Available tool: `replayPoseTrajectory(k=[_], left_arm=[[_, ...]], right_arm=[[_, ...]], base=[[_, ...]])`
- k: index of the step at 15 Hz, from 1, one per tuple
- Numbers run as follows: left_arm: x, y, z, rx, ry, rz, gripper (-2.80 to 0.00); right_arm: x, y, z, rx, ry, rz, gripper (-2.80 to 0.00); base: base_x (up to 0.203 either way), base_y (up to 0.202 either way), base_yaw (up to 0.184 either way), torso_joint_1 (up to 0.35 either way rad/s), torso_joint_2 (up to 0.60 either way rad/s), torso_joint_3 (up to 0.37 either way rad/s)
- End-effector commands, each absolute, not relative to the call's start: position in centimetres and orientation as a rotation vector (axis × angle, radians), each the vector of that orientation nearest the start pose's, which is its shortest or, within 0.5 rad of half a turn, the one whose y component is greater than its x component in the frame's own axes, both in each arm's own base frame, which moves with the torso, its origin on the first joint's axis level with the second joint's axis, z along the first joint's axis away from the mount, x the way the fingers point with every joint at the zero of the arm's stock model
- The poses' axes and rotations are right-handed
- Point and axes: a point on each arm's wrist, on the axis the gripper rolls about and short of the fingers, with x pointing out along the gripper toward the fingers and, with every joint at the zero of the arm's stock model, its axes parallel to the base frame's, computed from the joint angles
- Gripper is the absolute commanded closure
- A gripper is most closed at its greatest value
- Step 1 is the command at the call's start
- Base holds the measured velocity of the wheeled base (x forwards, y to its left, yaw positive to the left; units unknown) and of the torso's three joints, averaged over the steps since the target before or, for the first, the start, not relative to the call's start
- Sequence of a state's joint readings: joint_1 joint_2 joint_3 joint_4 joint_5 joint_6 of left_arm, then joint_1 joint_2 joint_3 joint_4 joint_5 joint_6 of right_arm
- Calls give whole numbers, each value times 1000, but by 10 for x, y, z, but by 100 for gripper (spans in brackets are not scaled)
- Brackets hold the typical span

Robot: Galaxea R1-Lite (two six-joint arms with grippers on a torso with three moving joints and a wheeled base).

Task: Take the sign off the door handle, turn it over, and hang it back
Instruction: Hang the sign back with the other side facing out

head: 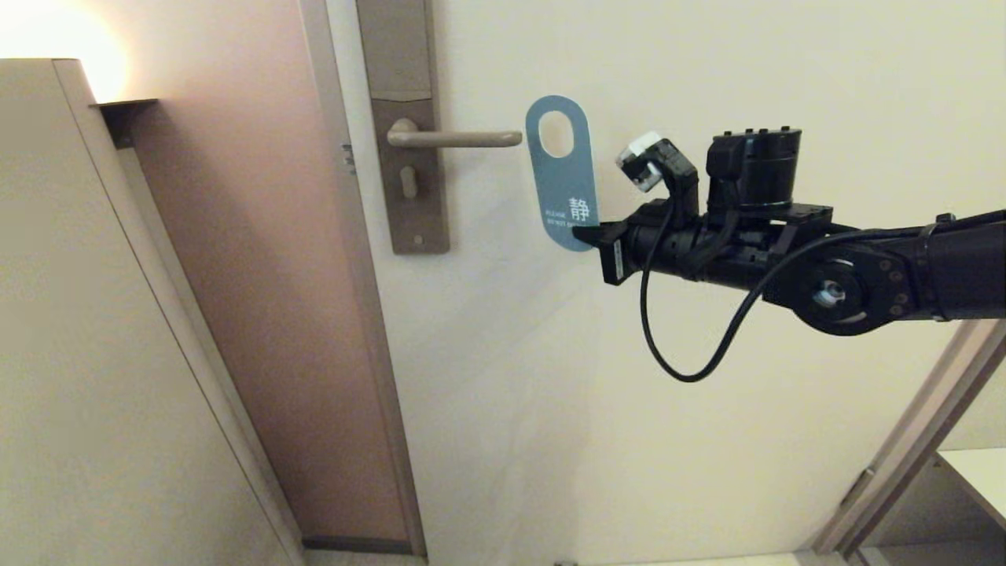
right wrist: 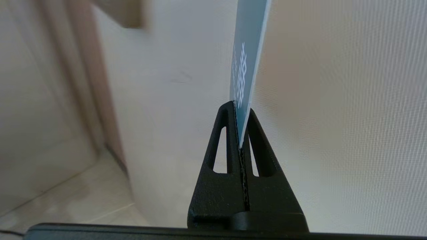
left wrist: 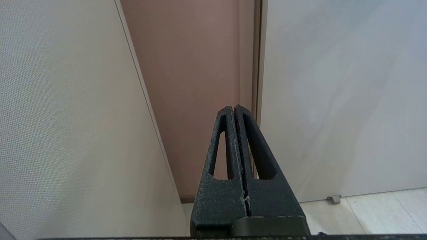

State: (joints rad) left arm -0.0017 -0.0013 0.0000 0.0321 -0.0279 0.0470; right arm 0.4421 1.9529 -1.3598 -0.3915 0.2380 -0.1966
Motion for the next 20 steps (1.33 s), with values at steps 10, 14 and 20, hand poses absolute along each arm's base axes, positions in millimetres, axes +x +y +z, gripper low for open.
replayPoseTrajectory(k=[10,14,20], left_arm=[[-23,-1,72,47,31,-31,0],[-23,-1,72,47,31,-31,0],[-23,-1,72,47,32,-29,0]], right_arm=[[355,199,227,-218,96,774,0],[349,209,232,-220,79,801,0],[338,225,230,-243,70,850,0]], base=[[0,0,0,0,0,0],[0,0,0,0,0,0],[0,0,0,0,0,0]])
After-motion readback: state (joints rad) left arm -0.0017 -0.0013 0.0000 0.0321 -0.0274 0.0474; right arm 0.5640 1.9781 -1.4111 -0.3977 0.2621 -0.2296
